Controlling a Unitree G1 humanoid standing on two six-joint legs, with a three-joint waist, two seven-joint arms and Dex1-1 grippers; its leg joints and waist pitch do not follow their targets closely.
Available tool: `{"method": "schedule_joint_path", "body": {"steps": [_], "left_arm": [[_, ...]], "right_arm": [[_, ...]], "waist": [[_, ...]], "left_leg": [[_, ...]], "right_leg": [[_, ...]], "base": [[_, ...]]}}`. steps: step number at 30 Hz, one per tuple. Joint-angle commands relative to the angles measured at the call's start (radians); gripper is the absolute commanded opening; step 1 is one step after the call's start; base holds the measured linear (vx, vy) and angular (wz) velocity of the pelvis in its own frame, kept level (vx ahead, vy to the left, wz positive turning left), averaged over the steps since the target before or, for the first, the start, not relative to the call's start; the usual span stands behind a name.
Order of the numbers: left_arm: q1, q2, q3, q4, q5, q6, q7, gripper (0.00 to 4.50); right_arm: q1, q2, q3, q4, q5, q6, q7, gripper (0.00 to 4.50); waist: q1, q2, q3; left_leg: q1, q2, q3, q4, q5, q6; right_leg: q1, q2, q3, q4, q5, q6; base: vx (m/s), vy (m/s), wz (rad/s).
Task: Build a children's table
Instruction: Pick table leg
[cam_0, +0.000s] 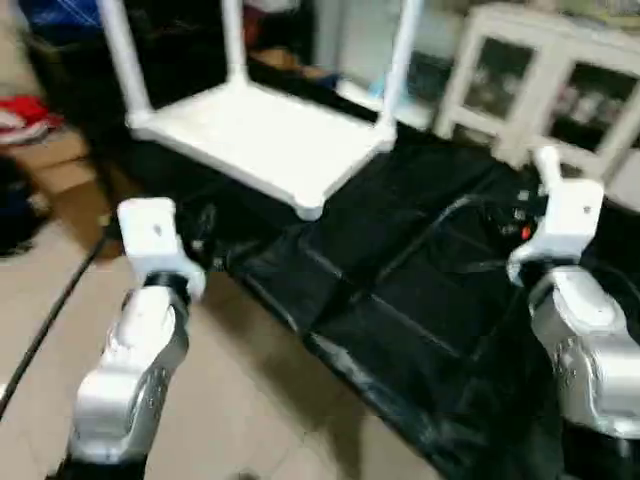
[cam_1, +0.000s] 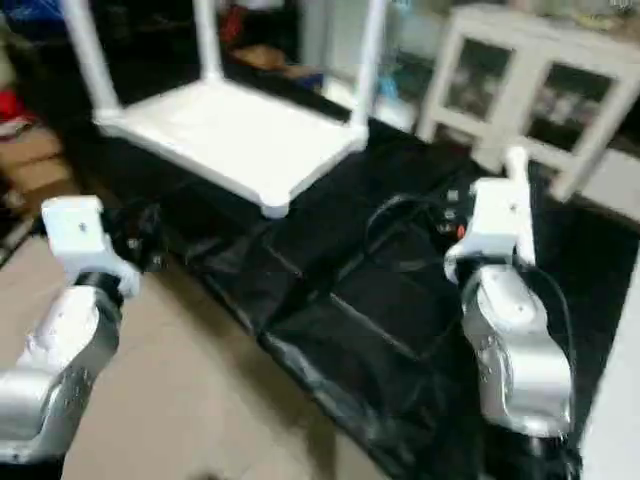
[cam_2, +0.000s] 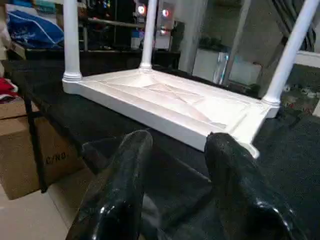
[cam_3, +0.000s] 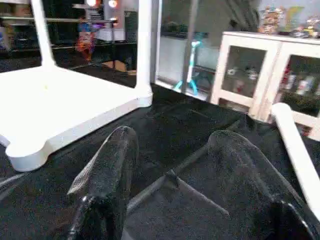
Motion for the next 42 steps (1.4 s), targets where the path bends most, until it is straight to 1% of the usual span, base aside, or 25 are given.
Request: {"method": "schedule_joint_path", "body": {"steps": [1,2,3,4,5,6,7,8,9,10,11,13,14,16,18,19,22,26,33,34,37,38,39,41,42], "left_arm": [[-0.018,0.001,-0.013,-0.021,0.012,0.015,-0.015,2.05],[-0.019,-0.002,-0.011,-0.021,0.013,0.017,-0.013,2.05],[-0.019,-0.002,-0.011,-0.021,0.013,0.017,-0.013,2.05],[-0.021,-0.006,-0.007,-0.018,0.013,0.016,-0.011,2.05],[-0.024,-0.01,-0.003,-0.014,0.017,0.014,-0.007,2.05],[-0.029,-0.017,0.003,-0.006,0.018,0.009,-0.006,2.05],[-0.032,-0.018,0.005,-0.002,0.02,0.008,-0.007,2.05],[-0.038,-0.019,0.007,0.007,0.025,0.006,-0.011,2.05],[-0.038,-0.019,0.007,0.007,0.024,0.005,-0.011,2.05],[-0.04,-0.02,0.007,0.01,0.023,0.004,-0.014,2.05],[-0.048,-0.02,0.01,0.019,0.022,0.019,-0.022,2.05],[-0.055,-0.018,0.011,0.028,0.022,0.028,-0.029,2.05],[-0.058,-0.017,0.014,0.036,0.01,0.021,-0.052,2.05],[-0.058,-0.018,0.016,0.037,0.005,0.023,-0.057,2.05],[-0.046,0.015,-0.012,0.032,-0.003,0.041,-0.119,2.05],[-0.041,0.025,-0.022,0.027,-0.002,0.051,-0.142,2.05],[-0.003,0.082,-0.071,-0.016,-0.01,0.051,-0.257,2.05],[0.058,0.156,-0.051,-0.103,-0.055,0.071,-0.35,2.05],[0.126,0.237,0.009,-0.237,-0.144,0.145,-0.433,2.05],[0.139,0.251,0.025,-0.261,-0.158,0.158,-0.438,2.05],[0.16,0.279,0.066,-0.306,-0.19,0.189,-0.453,2.05],[0.185,0.329,0.11,-0.384,-0.281,0.24,-0.502,2.05],[0.202,0.354,0.131,-0.421,-0.327,0.257,-0.53,2.05],[0.212,0.383,0.153,-0.479,-0.394,0.286,-0.548,2.05],[0.207,0.387,0.165,-0.488,-0.418,0.299,-0.543,2.05]], "right_arm": [[-0.02,0.004,-0.022,0.006,0.013,-0.002,-0.016,2.5],[-0.02,0.007,-0.024,0.007,0.013,-0.002,-0.02,2.5],[-0.02,0.007,-0.024,0.007,0.013,-0.002,-0.02,2.5],[-0.021,0.01,-0.027,0.009,0.013,-0.001,-0.024,2.5],[-0.021,0.011,-0.028,0.009,0.013,-0.001,-0.024,2.5],[-0.02,0.011,-0.031,0.009,0.014,0.001,-0.023,2.5],[-0.02,0.011,-0.032,0.009,0.013,0.002,-0.024,2.5],[-0.018,0.009,-0.035,0.01,0.011,0.009,-0.028,2.5],[-0.018,0.009,-0.035,0.011,0.011,0.009,-0.028,2.5],[-0.018,0.009,-0.037,0.012,0.011,0.012,-0.03,2.5],[-0.022,0.006,-0.042,0.026,0.003,0.018,-0.042,2.5],[-0.028,0.004,-0.048,0.042,-0.006,0.025,-0.056,2.5],[-0.04,0.006,-0.061,0.072,-0.009,0.023,-0.07,2.71],[-0.043,0.007,-0.065,0.083,-0.007,0.019,-0.07,2.71],[-0.109,-0.02,-0.096,0.244,-0.015,-0.047,-0.076,2.89],[-0.132,-0.036,-0.1,0.303,-0.019,-0.067,-0.071,2.89],[-0.245,-0.123,-0.128,0.584,-0.025,-0.152,-0.049,3.19],[-0.409,-0.247,-0.161,0.978,-0.03,-0.33,0.005,3.53],[-0.518,-0.323,-0.156,1.27,-0.07,-0.479,-0.016,4.07],[-0.521,-0.327,-0.158,1.285,-0.073,-0.488,-0.029,4.15],[-0.536,-0.339,-0.163,1.334,-0.078,-0.511,-0.045,4.41],[-0.55,-0.358,-0.158,1.394,-0.097,-0.527,-0.084,4.48],[-0.553,-0.364,-0.156,1.41,-0.102,-0.531,-0.098,4.48],[-0.572,-0.381,-0.154,1.458,-0.11,-0.556,-0.111,4.48],[-0.58,-0.386,-0.158,1.472,-0.108,-0.565,-0.111,4.48]], "waist": [[0.027,-0.017,-0.032],[0.022,-0.034,-0.034],[0.04,-0.011,-0.047],[0.04,-0.005,-0.055],[0.032,0.017,-0.066],[0.009,0.031,-0.069],[0.002,0.032,-0.071],[0.007,0.026,-0.063],[0.027,0.009,-0.05],[0.037,0.006,-0.042],[0.045,0.01,-0.034],[0.038,0.023,-0.038],[0.018,0.041,-0.046],[0.014,0.042,-0.047],[0.017,0.03,-0.042],[0.021,0.039,-0.041],[0.012,0.032,-0.037],[0.019,0.033,-0.042],[0.044,0.039,-0.044],[0.056,0.052,-0.042],[0.068,0.051,-0.039],[0.079,0.081,-0.02],[0.082,0.088,-0.014],[0.094,0.078,-0.013],[0.11,0.092,-0.006]], "left_leg": [[0.019,0.002,0.05,-0.065,-0.158,0.028],[0.023,-0.005,0.056,-0.093,-0.128,0.04],[0.038,0.023,0.039,-0.167,-0.059,0.075],[0.043,0.037,0.03,-0.194,-0.028,0.094],[0.09,0.114,-0.009,-0.239,0.041,0.143],[0.124,0.235,-0.06,-0.273,0.072,0.223],[0.131,0.271,-0.078,-0.278,0.102,0.258],[0.122,0.252,-0.063,-0.262,0.111,0.252],[0.07,0.137,0.013,-0.226,0.034,0.151],[0.061,0.099,0.035,-0.218,0.007,0.1],[0.063,0.092,0.044,-0.225,-0.002,0.05],[0.085,0.128,0.031,-0.263,-0.01,0.026],[0.108,0.188,0.0,-0.285,-0.016,0.026],[0.104,0.195,0.0,-0.284,-0.017,0.024],[0.077,0.146,0.039,-0.269,-0.025,0.005],[0.083,0.143,0.043,-0.265,-0.036,-0.003],[0.091,0.154,0.047,-0.273,-0.114,-0.027],[0.082,0.147,0.055,-0.269,-0.078,-0.017],[0.067,0.151,0.059,-0.263,-0.026,0.035],[0.068,0.15,0.058,-0.261,-0.04,0.03],[0.067,0.149,0.061,-0.261,-0.045,0.043],[0.066,0.146,0.058,-0.262,-0.076,0.04],[0.066,0.151,0.052,-0.267,-0.096,0.03],[0.067,0.148,0.055,-0.265,-0.105,0.031],[0.061,0.14,0.062,-0.257,-0.065,0.059]], "right_leg": [[0.016,-0.157,0.173,-0.204,-0.253,-0.138],[0.031,-0.138,0.162,-0.204,-0.231,-0.059],[0.047,-0.137,0.156,-0.197,-0.145,0.073],[0.052,-0.123,0.147,-0.188,-0.072,0.126],[0.009,-0.089,0.099,-0.157,0.073,0.2],[-0.03,-0.143,0.067,-0.114,0.099,0.189],[-0.046,-0.175,0.07,-0.092,0.108,0.163],[-0.06,-0.217,0.096,-0.097,0.124,0.125],[-0.011,-0.214,0.116,-0.152,0.086,0.116],[0.003,-0.2,0.117,-0.173,-0.006,0.127],[0.003,-0.169,0.104,-0.192,-0.186,0.151],[-0.013,-0.133,0.067,-0.181,-0.185,0.133],[-0.027,-0.147,0.057,-0.151,-0.028,0.054],[-0.021,-0.17,0.061,-0.142,0.053,-0.006],[0.002,-0.185,0.069,-0.155,0.049,-0.074],[-0.005,-0.184,0.067,-0.16,0.005,-0.079],[-0.017,-0.172,0.054,-0.164,-0.141,-0.082],[-0.012,-0.178,0.053,-0.153,-0.032,-0.12],[-0.01,-0.177,0.044,-0.143,0.064,-0.167],[-0.012,-0.179,0.043,-0.142,0.043,-0.171],[-0.016,-0.175,0.044,-0.147,0.021,-0.171],[-0.028,-0.176,0.044,-0.154,-0.006,-0.172],[-0.031,-0.175,0.044,-0.15,-0.022,-0.175],[-0.028,-0.169,0.045,-0.145,0.007,-0.185],[-0.037,-0.171,0.049,-0.143,0.038,-0.187]], "base": [[-0.096,-0.199,0.16],[-0.096,-0.199,0.16],[-0.08,-0.143,0.16],[-0.062,-0.108,0.2],[-0.062,-0.108,0.2],[-0.058,-0.071,0.14],[-0.04,-0.052,0.12],[-0.04,-0.052,0.12],[-0.033,-0.045,0.19],[0.0,0.0,0.0],[0.0,0.0,0.0],[0.0,0.0,0.0],[0.0,0.0,0.0],[-0.021,0.052,0.04],[-0.011,0.026,0.02],[-0.035,0.05,0.02],[-0.012,0.017,0.01],[0.0,0.0,0.0],[0.0,0.0,0.0],[0.0,0.0,0.0],[0.0,0.0,0.0],[0.0,0.0,0.0],[0.0,0.0,0.0],[0.0,0.0,0.0],[0.0,0.0,0.0]]}}
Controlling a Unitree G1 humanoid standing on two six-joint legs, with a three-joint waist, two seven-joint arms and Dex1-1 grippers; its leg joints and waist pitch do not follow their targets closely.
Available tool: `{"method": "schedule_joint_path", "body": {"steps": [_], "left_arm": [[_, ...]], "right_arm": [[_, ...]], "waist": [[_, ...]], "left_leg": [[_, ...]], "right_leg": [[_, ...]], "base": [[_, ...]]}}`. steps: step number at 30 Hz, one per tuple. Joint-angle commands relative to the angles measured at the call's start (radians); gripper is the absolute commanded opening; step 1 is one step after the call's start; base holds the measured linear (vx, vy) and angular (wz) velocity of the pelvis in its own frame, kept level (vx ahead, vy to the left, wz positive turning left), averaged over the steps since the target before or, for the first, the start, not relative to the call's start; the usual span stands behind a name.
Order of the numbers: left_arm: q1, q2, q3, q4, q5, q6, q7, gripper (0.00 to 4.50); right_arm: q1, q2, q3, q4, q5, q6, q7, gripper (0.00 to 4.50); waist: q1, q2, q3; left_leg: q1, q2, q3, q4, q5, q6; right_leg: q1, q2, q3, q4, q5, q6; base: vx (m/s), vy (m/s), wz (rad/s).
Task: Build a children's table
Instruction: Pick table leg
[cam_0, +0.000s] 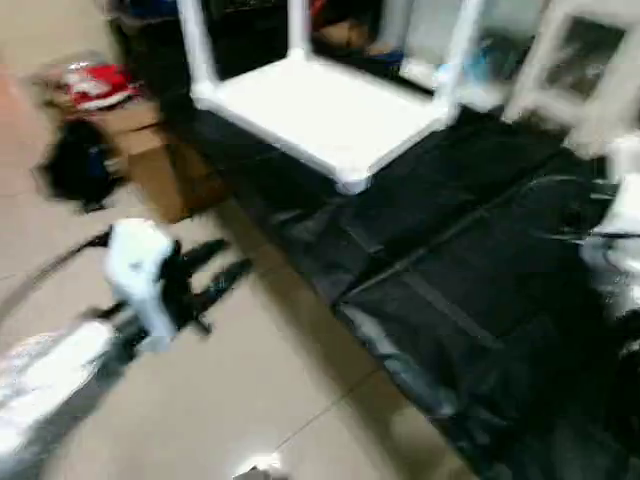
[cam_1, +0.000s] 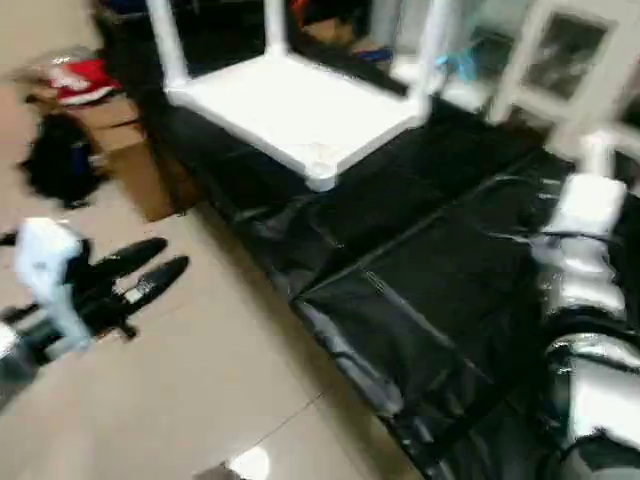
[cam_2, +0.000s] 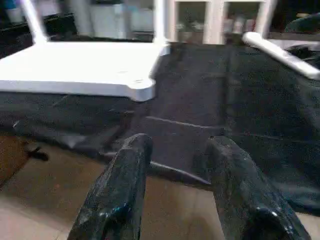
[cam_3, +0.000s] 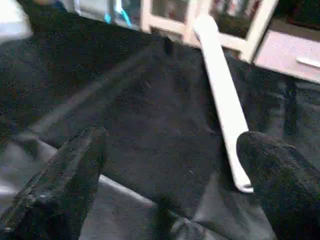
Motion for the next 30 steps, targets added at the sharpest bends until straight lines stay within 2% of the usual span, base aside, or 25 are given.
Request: {"method": "schedule_joint_path", "body": {"steps": [1,2,3,4,5,6,7,8,9,10,11,13,14,16,20,25,28,30], "left_arm": [[-0.006,0.013,0.036,-0.04,-0.075,0.046,-0.009,2.05],[-0.006,0.022,0.055,-0.045,-0.086,0.056,-0.011,2.05],[-0.027,0.031,0.08,-0.037,-0.095,0.075,0.001,2.05],[-0.027,0.031,0.08,-0.037,-0.095,0.075,0.001,2.05],[-0.051,0.063,0.14,-0.026,-0.135,0.109,0.0,2.05],[-0.054,0.086,0.178,-0.026,-0.176,0.129,-0.009,2.05],[-0.048,0.104,0.208,-0.031,-0.21,0.141,-0.018,2.05],[-0.041,0.126,0.239,-0.035,-0.257,0.157,-0.028,2.05],[-0.029,0.148,0.264,-0.04,-0.3,0.167,-0.032,2.05],[-0.006,0.174,0.301,-0.048,-0.338,0.18,-0.042,2.05],[0.024,0.2,0.341,-0.059,-0.358,0.195,-0.06,2.05],[0.039,0.211,0.368,-0.067,-0.371,0.206,-0.067,2.05],[0.035,0.213,0.379,-0.07,-0.388,0.216,-0.056,2.05],[0.03,0.217,0.392,-0.071,-0.408,0.229,-0.046,2.05],[0.033,0.231,0.425,-0.073,-0.446,0.257,-0.044,2.05],[0.071,0.266,0.469,-0.075,-0.521,0.271,-0.038,2.05],[0.092,0.278,0.49,-0.08,-0.534,0.276,-0.043,2.05],[0.095,0.278,0.503,-0.082,-0.542,0.286,-0.04,2.05]], "right_arm": [[-0.036,-0.008,-0.006,0.043,-0.006,-0.037,-0.006,4.48],[-0.043,-0.011,-0.006,0.055,-0.007,-0.048,-0.004,4.48],[-0.053,-0.017,-0.003,0.068,-0.014,-0.06,-0.006,4.48],[-0.053,-0.017,-0.003,0.068,-0.014,-0.06,-0.006,4.48],[-0.066,-0.03,0.002,0.08,-0.025,-0.077,-0.014,4.48],[-0.072,-0.037,0.002,0.086,-0.029,-0.087,-0.022,4.48],[-0.075,-0.041,0.002,0.09,-0.031,-0.094,-0.027,4.48],[-0.079,-0.048,0.007,0.094,-0.041,-0.097,-0.038,4.48],[-0.082,-0.052,0.01,0.1,-0.049,-0.101,-0.045,4.48],[-0.086,-0.063,0.01,0.105,-0.054,-0.11,-0.063,4.48],[-0.09,-0.078,0.01,0.11,-0.06,-0.117,-0.085,4.48],[-0.094,-0.09,0.008,0.114,-0.06,-0.126,-0.1,4.48],[-0.096,-0.103,0.005,0.117,-0.061,-0.131,-0.116,4.48],[-0.097,-0.113,0.002,0.121,-0.059,-0.13,-0.127,4.48],[-0.1,-0.128,-0.002,0.126,-0.067,-0.127,-0.133,4.48],[-0.089,-0.155,-0.039,0.131,-0.04,-0.127,-0.13,4.48],[-0.079,-0.167,-0.054,0.134,-0.027,-0.132,-0.121,4.48],[-0.062,-0.188,-0.066,0.134,-0.022,-0.138,-0.134,4.48]], "waist": [[0.011,-0.002,-0.036],[0.015,0.0,-0.033],[0.022,0.006,-0.03],[0.022,0.004,-0.031],[0.029,0.013,-0.02],[0.038,0.026,-0.008],[0.039,0.027,-0.006],[0.044,0.026,-0.007],[0.049,0.028,-0.011],[0.052,0.036,-0.007],[0.055,0.038,-0.008],[0.056,0.036,-0.013],[0.06,0.037,-0.008],[0.064,0.041,-0.003],[0.071,0.044,0.004],[0.081,0.039,0.016],[0.084,0.042,0.022],[0.086,0.039,0.024]], "left_leg": [[0.004,0.1,-0.051,-0.063,-0.095,0.072],[-0.002,0.099,-0.053,-0.064,-0.098,0.083],[0.004,0.102,-0.049,-0.063,-0.096,0.093],[0.001,0.1,-0.049,-0.063,-0.086,0.101],[-0.006,0.102,-0.052,-0.067,-0.09,0.112],[-0.005,0.102,-0.056,-0.069,-0.101,0.108],[-0.004,0.102,-0.056,-0.069,-0.109,0.104],[-0.009,0.101,-0.06,-0.069,-0.095,0.102],[-0.012,0.1,-0.059,-0.064,-0.043,0.119],[-0.02,0.101,-0.06,-0.063,-0.018,0.142],[-0.024,0.101,-0.062,-0.061,-0.008,0.147],[-0.023,0.103,-0.062,-0.057,0.032,0.181],[-0.032,0.101,-0.06,-0.052,0.078,0.223],[-0.031,0.105,-0.06,-0.053,0.066,0.234],[-0.033,0.108,-0.061,-0.054,0.063,0.234],[-0.032,0.108,-0.061,-0.059,0.009,0.203],[-0.032,0.107,-0.059,-0.06,0.012,0.205],[-0.032,0.107,-0.059,-0.06,0.024,0.207]], "right_leg": [[0.024,-0.155,0.084,-0.083,-0.082,-0.208],[0.029,-0.159,0.081,-0.083,-0.13,-0.203],[0.015,-0.15,0.081,-0.085,-0.147,-0.193],[0.016,-0.147,0.08,-0.082,-0.14,-0.19],[0.014,-0.148,0.078,-0.084,-0.164,-0.18],[0.006,-0.15,0.078,-0.085,-0.185,-0.172],[0.004,-0.15,0.079,-0.084,-0.194,-0.175],[0.008,-0.152,0.078,-0.078,-0.177,-0.177],[0.004,-0.149,0.078,-0.072,-0.107,-0.176],[0.001,-0.147,0.076,-0.069,-0.053,-0.176],[0.001,-0.149,0.074,-0.063,-0.033,-0.178],[-0.003,-0.142,0.071,-0.056,0.033,-0.17],[-0.008,-0.141,0.071,-0.051,0.106,-0.164],[-0.013,-0.141,0.07,-0.053,0.092,-0.166],[-0.015,-0.142,0.07,-0.053,0.075,-0.164],[-0.014,-0.146,0.076,-0.061,0.01,-0.163],[-0.015,-0.145,0.079,-0.065,-0.008,-0.154],[-0.015,-0.144,0.08,-0.065,-0.005,-0.15]], "base": [[0.0,0.0,0.0],[0.0,0.0,0.0],[0.0,0.0,0.0],[0.0,0.0,0.0],[0.0,0.0,0.0],[0.0,0.0,0.0],[0.0,0.0,0.0],[0.0,0.0,0.0],[0.0,0.0,0.0],[0.0,0.0,0.0],[0.0,0.0,0.0],[0.0,0.0,0.0],[0.0,0.0,0.0],[0.0,0.0,0.0],[0.0,0.0,0.0],[0.0,0.0,0.0],[0.0,0.0,0.0],[0.0,0.0,0.0]]}}
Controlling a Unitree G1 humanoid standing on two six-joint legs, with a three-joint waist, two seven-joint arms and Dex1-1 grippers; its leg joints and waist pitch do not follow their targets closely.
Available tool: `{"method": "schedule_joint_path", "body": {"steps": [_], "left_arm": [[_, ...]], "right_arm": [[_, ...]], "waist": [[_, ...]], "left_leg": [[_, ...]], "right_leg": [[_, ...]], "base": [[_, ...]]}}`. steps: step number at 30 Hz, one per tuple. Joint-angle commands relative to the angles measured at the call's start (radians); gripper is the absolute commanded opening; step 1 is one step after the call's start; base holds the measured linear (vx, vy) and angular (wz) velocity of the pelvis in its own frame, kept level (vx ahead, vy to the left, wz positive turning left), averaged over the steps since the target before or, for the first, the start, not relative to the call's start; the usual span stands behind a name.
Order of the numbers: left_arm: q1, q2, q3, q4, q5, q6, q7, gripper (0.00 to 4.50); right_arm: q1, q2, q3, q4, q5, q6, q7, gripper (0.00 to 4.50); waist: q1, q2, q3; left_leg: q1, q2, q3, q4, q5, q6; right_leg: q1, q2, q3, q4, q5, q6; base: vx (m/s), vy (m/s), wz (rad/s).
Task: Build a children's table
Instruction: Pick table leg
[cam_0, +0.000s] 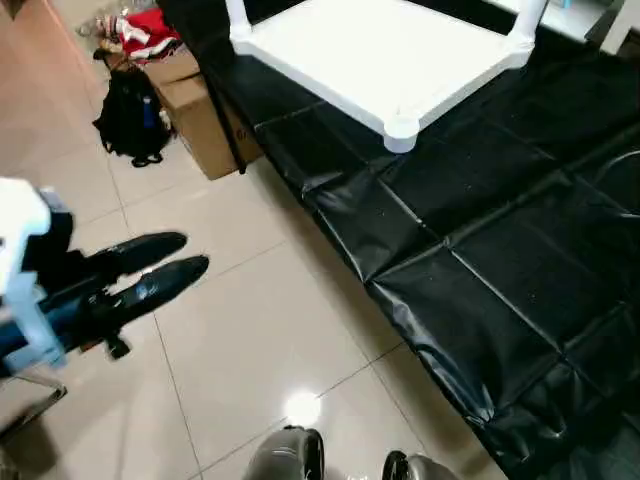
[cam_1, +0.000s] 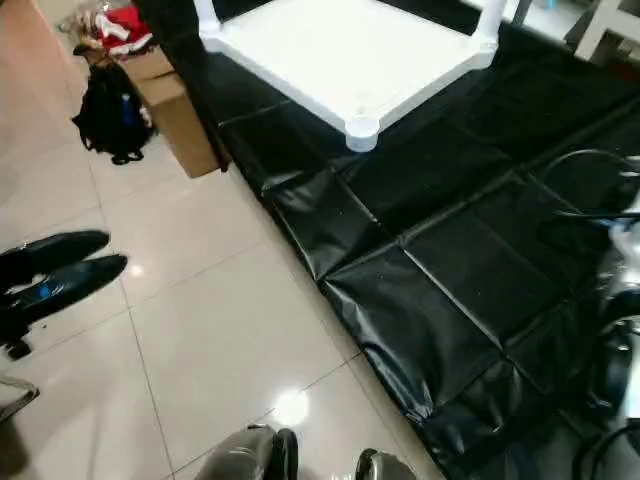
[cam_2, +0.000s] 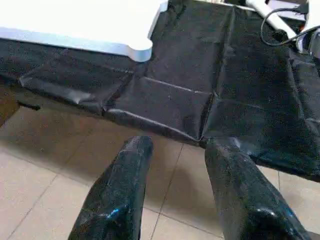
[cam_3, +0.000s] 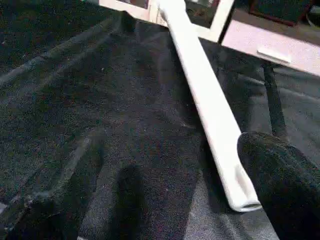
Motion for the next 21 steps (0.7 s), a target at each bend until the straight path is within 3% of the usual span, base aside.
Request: {"method": "schedule_joint_path", "body": {"steps": [1,4,6,11,12,13,16,20,21], "left_arm": [[0.01,0.013,0.032,-0.016,-0.011,0.022,0.003,2.05],[0.017,0.02,0.038,-0.02,-0.013,0.029,0.004,2.05],[0.031,0.038,0.05,-0.018,-0.035,0.025,0.01,2.05],[0.042,0.06,0.08,-0.011,-0.067,0.033,0.007,2.05],[0.042,0.06,0.08,-0.011,-0.067,0.033,0.006,2.05],[0.043,0.061,0.083,-0.011,-0.064,0.036,0.003,2.05],[0.04,0.067,0.091,-0.005,-0.051,0.042,-0.001,2.05],[0.036,0.091,0.1,0.008,-0.081,0.037,0.015,2.05],[0.038,0.088,0.097,0.009,-0.09,0.035,0.018,2.05]], "right_arm": [[0.025,-0.033,-0.031,0.013,0.019,-0.014,-0.013,4.48],[0.042,-0.044,-0.065,0.017,0.044,-0.001,-0.024,4.48],[0.062,-0.053,-0.118,0.02,0.082,0.013,-0.044,4.48],[0.101,-0.061,-0.213,0.024,0.175,0.023,-0.024,4.48],[0.101,-0.06,-0.213,0.024,0.175,0.024,-0.024,4.48],[0.103,-0.057,-0.221,0.024,0.183,0.028,-0.01,4.48],[0.1,-0.043,-0.237,0.023,0.2,0.033,0.057,4.48],[0.09,-0.037,-0.222,0.016,0.174,-0.004,0.08,4.48],[0.086,-0.036,-0.221,0.013,0.174,-0.024,0.081,4.48]], "waist": [[0.003,-0.023,-0.056],[0.008,-0.019,-0.053],[0.009,-0.022,-0.051],[0.017,-0.021,-0.04],[0.019,-0.015,-0.038],[0.017,-0.018,-0.039],[0.018,-0.015,-0.034],[0.021,-0.011,-0.031],[0.021,-0.006,-0.037]], "left_leg": [[0.032,0.109,-0.064,-0.058,0.011,0.186],[0.033,0.11,-0.065,-0.058,0.02,0.193],[0.034,0.11,-0.065,-0.059,0.005,0.188],[0.034,0.109,-0.067,-0.066,-0.043,0.156],[0.034,0.109,-0.068,-0.065,-0.044,0.154],[0.035,0.109,-0.068,-0.065,-0.035,0.156],[0.027,0.105,-0.068,-0.061,0.003,0.182],[0.03,0.106,-0.068,-0.062,-0.003,0.183],[0.034,0.108,-0.068,-0.062,-0.005,0.176]], "right_leg": [[0.051,-0.14,0.082,-0.072,-0.003,-0.152],[0.05,-0.138,0.081,-0.07,0.017,-0.151],[0.051,-0.142,0.083,-0.073,0.001,-0.146],[0.052,-0.142,0.085,-0.08,-0.065,-0.138],[0.05,-0.142,0.085,-0.08,-0.066,-0.138],[0.051,-0.141,0.086,-0.078,-0.049,-0.142],[0.054,-0.142,0.085,-0.075,-0.001,-0.149],[0.05,-0.141,0.085,-0.078,-0.033,-0.15],[0.052,-0.142,0.085,-0.078,-0.041,-0.157]], "base": [[0.0,0.0,0.0],[0.0,0.0,0.0],[0.0,0.0,0.0],[0.0,0.0,0.0],[0.0,0.0,0.0],[0.0,0.0,0.0],[0.0,0.0,0.0],[0.0,0.0,0.0],[0.0,0.0,0.0]]}}
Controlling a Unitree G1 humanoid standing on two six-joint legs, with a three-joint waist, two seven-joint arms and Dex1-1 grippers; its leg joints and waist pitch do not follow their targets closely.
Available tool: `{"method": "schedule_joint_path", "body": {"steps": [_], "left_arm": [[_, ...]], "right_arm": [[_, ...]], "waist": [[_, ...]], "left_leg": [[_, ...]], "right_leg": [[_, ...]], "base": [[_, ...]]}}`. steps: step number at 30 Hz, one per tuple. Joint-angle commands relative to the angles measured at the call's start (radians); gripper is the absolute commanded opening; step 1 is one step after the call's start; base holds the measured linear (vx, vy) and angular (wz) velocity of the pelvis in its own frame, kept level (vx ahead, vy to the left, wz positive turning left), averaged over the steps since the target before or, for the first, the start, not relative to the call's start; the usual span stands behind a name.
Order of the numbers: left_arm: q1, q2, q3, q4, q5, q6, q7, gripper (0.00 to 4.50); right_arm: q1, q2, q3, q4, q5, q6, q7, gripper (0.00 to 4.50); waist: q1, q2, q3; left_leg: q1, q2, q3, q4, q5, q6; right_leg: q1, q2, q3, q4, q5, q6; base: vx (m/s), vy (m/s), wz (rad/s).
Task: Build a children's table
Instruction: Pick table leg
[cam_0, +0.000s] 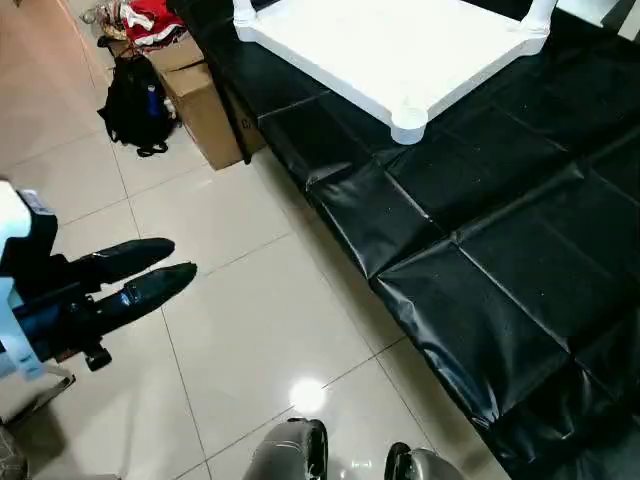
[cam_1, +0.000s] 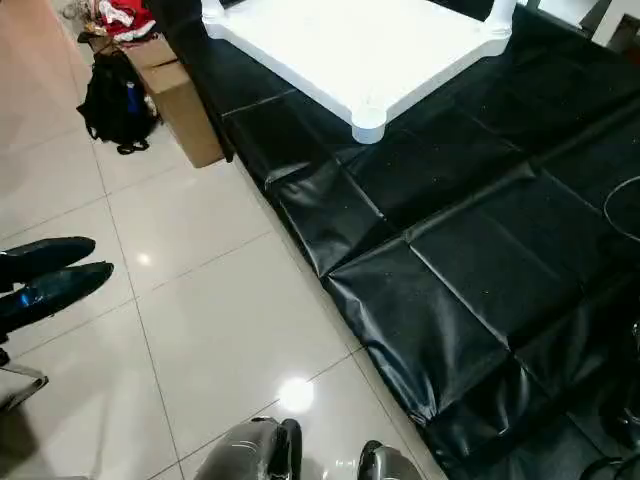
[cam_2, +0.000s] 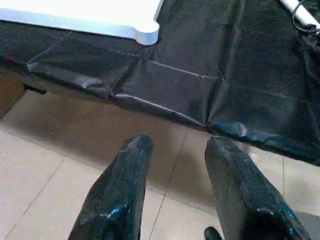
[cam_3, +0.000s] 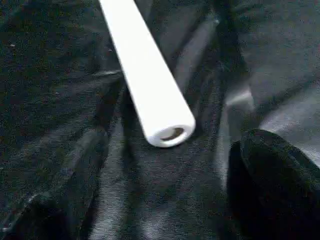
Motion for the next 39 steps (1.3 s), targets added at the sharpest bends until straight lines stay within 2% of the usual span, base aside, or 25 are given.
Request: {"method": "schedule_joint_path", "body": {"steps": [1,6,8,10,11,14,15,17,18,19,21,24,27,28,29,30,31,32,33,34,35,36,37,38,39], "left_arm": [[0.006,0.004,0.022,0.004,-0.018,0.007,0.005,2.05],[0.043,-0.053,-0.003,-0.002,-0.022,-0.012,-0.014,2.05],[0.043,-0.129,-0.074,0.024,0.036,-0.062,-0.001,2.05],[0.032,-0.151,-0.094,0.04,0.047,-0.077,0.017,2.05],[-0.013,-0.199,-0.16,0.087,0.11,-0.106,0.085,2.05],[-0.053,-0.248,-0.23,0.125,0.211,-0.15,0.143,2.05],[-0.09,-0.305,-0.28,0.17,0.289,-0.202,0.182,2.05],[-0.118,-0.347,-0.317,0.202,0.34,-0.237,0.206,2.05],[-0.171,-0.362,-0.405,0.255,0.458,-0.248,0.291,2.05],[-0.171,-0.362,-0.405,0.255,0.458,-0.248,0.291,2.05],[-0.221,-0.382,-0.489,0.308,0.584,-0.299,0.341,2.05],[-0.287,-0.491,-0.52,0.381,0.672,-0.368,0.447,2.05],[-0.316,-0.539,-0.551,0.385,0.704,-0.406,0.466,2.05],[-0.327,-0.543,-0.576,0.382,0.733,-0.419,0.458,2.05],[-0.349,-0.558,-0.601,0.372,0.752,-0.429,0.455,2.05],[-0.364,-0.568,-0.616,0.368,0.763,-0.432,0.457,2.05],[-0.379,-0.582,-0.629,0.368,0.772,-0.437,0.467,2.05],[-0.393,-0.598,-0.636,0.363,0.776,-0.441,0.482,2.05],[-0.402,-0.609,-0.648,0.357,0.781,-0.439,0.493,2.05],[-0.402,-0.609,-0.648,0.357,0.781,-0.439,0.493,2.05],[-0.409,-0.62,-0.667,0.356,0.799,-0.442,0.504,2.05],[-0.414,-0.636,-0.702,0.362,0.842,-0.453,0.508,2.05],[-0.412,-0.639,-0.714,0.365,0.859,-0.457,0.506,2.05],[-0.41,-0.643,-0.73,0.369,0.878,-0.461,0.503,2.05],[-0.41,-0.645,-0.736,0.371,0.886,-0.463,0.503,2.05]], "right_arm": [[-0.012,0.011,0.001,-0.002,-0.01,-0.025,0.008,4.48],[-0.015,0.02,-0.014,-0.014,0.012,-0.079,0.04,4.48],[0.002,0.027,-0.03,-0.042,0.041,-0.157,0.085,4.48],[0.011,0.033,-0.037,-0.062,0.054,-0.193,0.102,4.48],[0.042,0.052,-0.047,-0.121,0.076,-0.239,0.124,4.48],[0.092,0.075,-0.036,-0.199,0.072,-0.256,0.116,4.48],[0.223,0.148,-0.032,-0.453,0.078,-0.192,0.059,4.48],[0.335,0.215,-0.032,-0.691,0.093,-0.112,0.012,4.48],[0.437,0.276,-0.012,-0.928,0.098,-0.007,-0.037,4.48],[0.437,0.276,-0.012,-0.928,0.098,-0.007,-0.037,4.48],[0.542,0.33,0.06,-1.171,0.132,0.111,-0.047,4.48],[0.71,0.35,0.315,-1.481,0.17,0.225,0.01,4.48],[0.776,0.357,0.417,-1.568,0.157,0.225,0.023,4.48],[0.787,0.377,0.406,-1.589,0.167,0.244,0.011,4.48],[0.792,0.391,0.391,-1.601,0.172,0.279,-0.006,4.48],[0.792,0.4,0.378,-1.606,0.177,0.305,-0.017,4.48],[0.789,0.416,0.356,-1.629,0.182,0.342,-0.027,4.48],[0.773,0.43,0.337,-1.642,0.198,0.369,-0.04,4.48],[0.756,0.433,0.325,-1.646,0.204,0.391,-0.044,4.48],[0.756,0.433,0.325,-1.646,0.204,0.391,-0.044,4.48],[0.74,0.432,0.32,-1.657,0.209,0.422,-0.047,4.48],[0.73,0.411,0.331,-1.672,0.217,0.462,-0.056,4.48],[0.73,0.402,0.338,-1.676,0.221,0.471,-0.061,4.48],[0.731,0.39,0.345,-1.678,0.227,0.477,-0.067,4.48],[0.731,0.384,0.348,-1.677,0.229,0.478,-0.069,4.48]], "waist": [[0.005,-0.018,-0.056],[-0.001,-0.028,-0.074],[-0.008,-0.048,-0.09],[-0.011,-0.044,-0.102],[-0.021,-0.063,-0.126],[-0.026,-0.055,-0.132],[-0.039,-0.068,-0.156],[-0.047,-0.063,-0.171],[-0.069,-0.08,-0.168],[-0.062,-0.073,-0.166],[-0.094,-0.088,-0.158],[-0.15,-0.084,-0.13],[-0.225,-0.069,-0.123],[-0.253,-0.067,-0.119],[-0.258,-0.064,-0.127],[-0.23,-0.047,-0.127],[-0.222,-0.07,-0.131],[-0.237,-0.121,-0.153],[-0.249,-0.153,-0.15],[-0.285,-0.151,-0.123],[-0.283,-0.129,-0.119],[-0.262,-0.136,-0.113],[-0.271,-0.122,-0.118],[-0.3,-0.095,-0.104],[-0.313,-0.088,-0.152]], "left_leg": [[0.034,0.112,-0.069,-0.061,-0.01,0.171],[0.03,0.109,-0.062,-0.052,0.027,0.191],[0.026,0.107,-0.058,-0.046,0.048,0.215],[0.028,0.105,-0.053,-0.04,0.059,0.229],[0.038,0.11,-0.048,-0.032,0.1,0.253],[0.031,0.109,-0.05,-0.026,0.144,0.278],[0.036,0.119,-0.051,-0.023,0.173,0.278],[0.051,0.136,-0.06,-0.019,0.218,0.284],[0.054,0.151,-0.061,-0.025,0.206,0.274],[0.061,0.151,-0.062,-0.03,0.164,0.264],[0.041,0.122,-0.048,-0.044,0.029,0.188],[0.084,0.109,-0.043,-0.07,-0.292,-0.026],[0.118,0.106,-0.073,-0.08,-0.519,-0.088],[0.083,0.138,-0.099,-0.134,-0.671,-0.108],[0.056,0.159,-0.115,-0.182,-0.766,-0.127],[0.024,0.134,-0.058,-0.254,-0.962,-0.179],[0.047,0.126,-0.037,-0.251,-0.954,-0.16],[0.099,0.103,-0.014,-0.166,-0.81,-0.166],[0.149,0.071,-0.023,0.018,-0.617,-0.147],[0.039,0.015,-0.086,0.23,-0.183,-0.045],[0.047,0.008,-0.1,0.185,-0.201,-0.065],[0.122,0.018,-0.087,0.071,-0.327,-0.094],[0.185,0.022,-0.079,0.028,-0.402,-0.12],[0.271,0.146,-0.162,-0.106,-0.705,-0.183],[0.266,0.23,-0.19,-0.178,-0.821,-0.194]], "right_leg": [[0.051,-0.142,0.083,-0.078,-0.044,-0.162],[0.057,-0.143,0.084,-0.07,0.016,-0.175],[0.064,-0.143,0.082,-0.065,0.036,-0.169],[0.061,-0.138,0.079,-0.064,0.017,-0.15],[0.063,-0.127,0.077,-0.052,0.061,-0.133],[0.061,-0.13,0.075,-0.046,0.095,-0.112],[0.071,-0.128,0.077,-0.044,0.115,-0.089],[0.057,-0.133,0.074,-0.028,0.157,-0.074],[0.05,-0.138,0.079,-0.033,0.131,-0.068],[0.046,-0.142,0.081,-0.044,0.088,-0.058],[0.072,-0.148,0.082,-0.075,-0.08,-0.051],[0.071,-0.145,0.071,-0.147,-0.6,0.038],[0.087,-0.147,0.012,-0.19,-0.736,0.08],[0.135,-0.131,-0.018,-0.137,-0.604,0.071],[0.183,-0.118,-0.01,-0.035,-0.46,0.053],[0.208,-0.065,-0.046,0.077,-0.245,0.021],[0.19,-0.053,-0.03,0.094,-0.232,0.023],[0.17,-0.113,0.039,0.005,-0.639,0.019],[0.102,-0.201,0.072,-0.141,-0.982,0.008],[0.179,-0.288,0.112,-0.22,-1.243,-0.038],[0.183,-0.207,0.17,-0.189,-1.153,-0.039],[0.172,-0.108,0.137,-0.162,-0.964,-0.081],[0.144,-0.064,0.112,-0.151,-0.859,-0.083],[0.053,-0.009,0.07,-0.013,-0.578,-0.014],[0.078,-0.058,0.043,0.104,-0.283,0.053]], "base": [[0.0,0.0,0.0],[0.0,0.0,0.0],[0.0,0.0,0.0],[0.0,0.0,0.0],[0.0,0.0,0.0],[0.0,0.0,0.0],[0.0,0.0,0.0],[0.0,0.0,0.0],[0.0,0.0,0.0],[0.0,0.0,0.0],[-0.04,0.01,0.0],[-0.077,0.035,-0.06],[-0.085,0.049,-0.17],[-0.093,0.089,-0.3],[-0.093,0.089,-0.3],[-0.088,0.067,-0.12],[0.0,0.0,0.0],[0.0,0.0,0.0],[0.042,-0.002,-0.25],[0.086,0.045,-0.3],[0.086,0.045,-0.3],[0.033,0.03,-0.29],[-0.009,0.029,-0.36],[-0.009,0.029,-0.36],[0.054,0.07,-0.66]]}}
